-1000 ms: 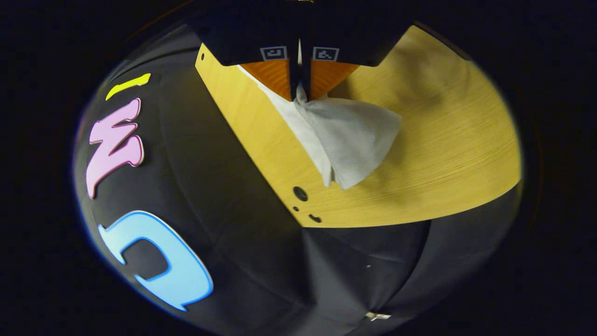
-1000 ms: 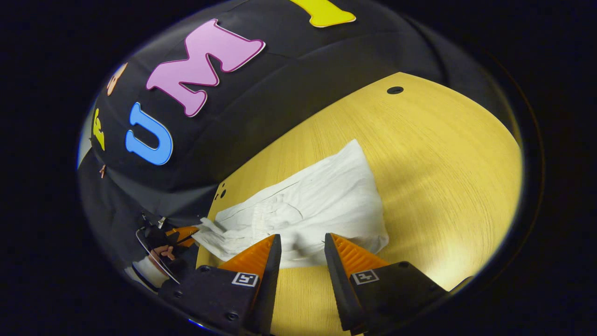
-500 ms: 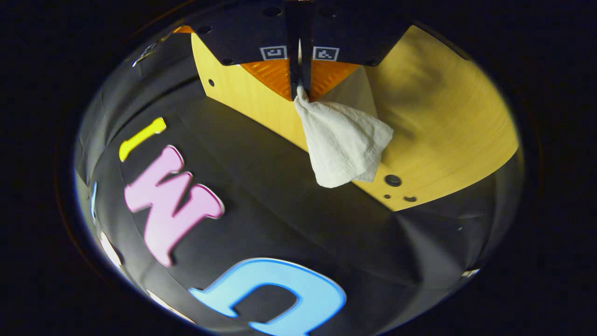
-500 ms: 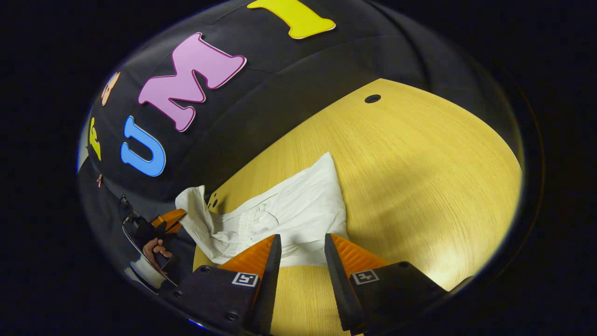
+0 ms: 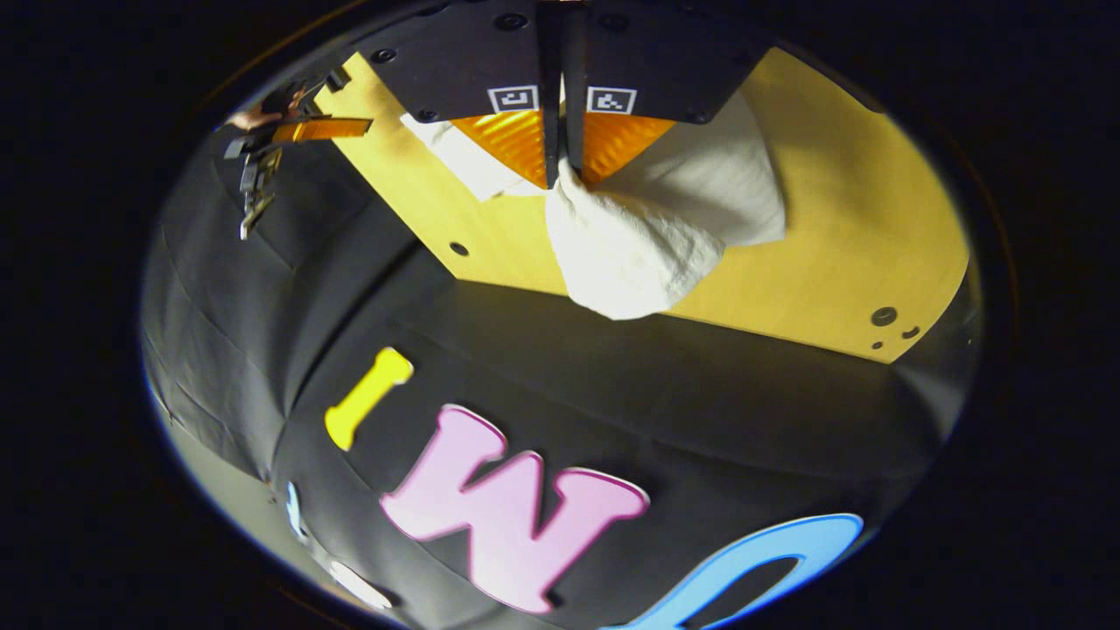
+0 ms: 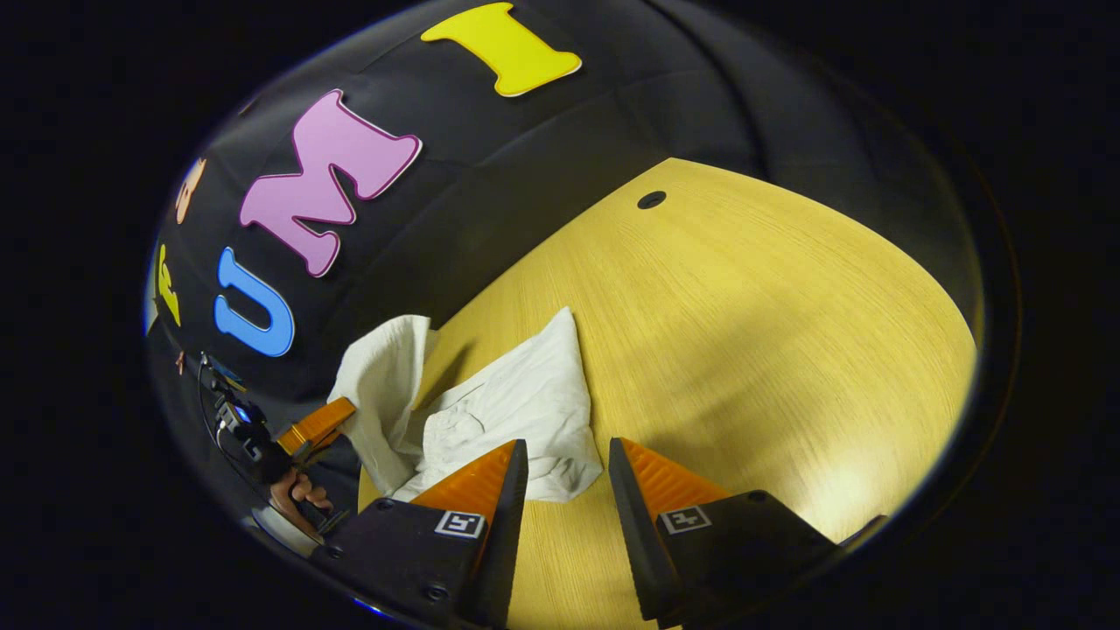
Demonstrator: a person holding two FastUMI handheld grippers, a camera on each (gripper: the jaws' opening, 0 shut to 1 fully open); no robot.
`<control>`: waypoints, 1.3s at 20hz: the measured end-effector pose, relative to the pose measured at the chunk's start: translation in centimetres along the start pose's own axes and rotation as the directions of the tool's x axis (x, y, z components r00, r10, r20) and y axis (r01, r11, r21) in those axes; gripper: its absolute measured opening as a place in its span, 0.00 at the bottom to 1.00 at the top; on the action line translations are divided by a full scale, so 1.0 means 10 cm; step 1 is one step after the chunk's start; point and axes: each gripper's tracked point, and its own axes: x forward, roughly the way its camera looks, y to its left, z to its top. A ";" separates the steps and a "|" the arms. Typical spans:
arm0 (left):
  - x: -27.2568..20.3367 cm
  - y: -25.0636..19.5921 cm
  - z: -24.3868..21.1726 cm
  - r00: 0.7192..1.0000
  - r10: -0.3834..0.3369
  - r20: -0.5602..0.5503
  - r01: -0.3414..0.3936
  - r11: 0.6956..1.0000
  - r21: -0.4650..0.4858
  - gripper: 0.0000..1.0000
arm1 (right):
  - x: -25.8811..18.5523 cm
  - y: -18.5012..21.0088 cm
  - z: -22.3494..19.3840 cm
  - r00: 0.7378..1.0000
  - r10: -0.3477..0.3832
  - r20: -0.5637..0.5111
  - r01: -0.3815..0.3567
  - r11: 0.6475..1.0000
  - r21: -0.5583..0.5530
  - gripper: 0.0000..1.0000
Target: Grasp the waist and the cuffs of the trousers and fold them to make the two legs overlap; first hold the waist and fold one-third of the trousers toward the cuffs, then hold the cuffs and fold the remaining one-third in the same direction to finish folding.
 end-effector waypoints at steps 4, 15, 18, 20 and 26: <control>0.11 -0.26 -0.60 0.989 -0.042 -0.142 0.065 0.985 0.163 0.06 | -0.06 -0.13 0.02 1.000 -0.012 0.005 0.012 1.000 0.012 0.58; 0.08 -0.50 -1.43 0.940 -0.026 -0.341 0.198 0.853 0.482 0.49 | -0.05 -0.11 0.01 1.000 -0.007 -0.003 0.007 1.000 0.020 0.58; 0.01 -0.55 -1.37 0.947 -0.010 -0.321 0.186 0.833 0.521 0.95 | -0.07 -0.03 0.05 1.000 0.009 0.009 -0.009 0.999 0.047 0.57; -0.08 -0.55 -1.26 0.955 0.007 -0.295 0.153 0.844 0.515 0.98 | -0.11 0.03 0.09 1.000 0.015 0.026 -0.016 0.999 0.052 0.57; -0.56 -0.34 -0.80 0.982 0.051 -0.182 0.031 0.907 0.420 0.98 | -0.20 0.21 0.09 0.998 0.035 0.043 -0.038 0.998 0.054 0.58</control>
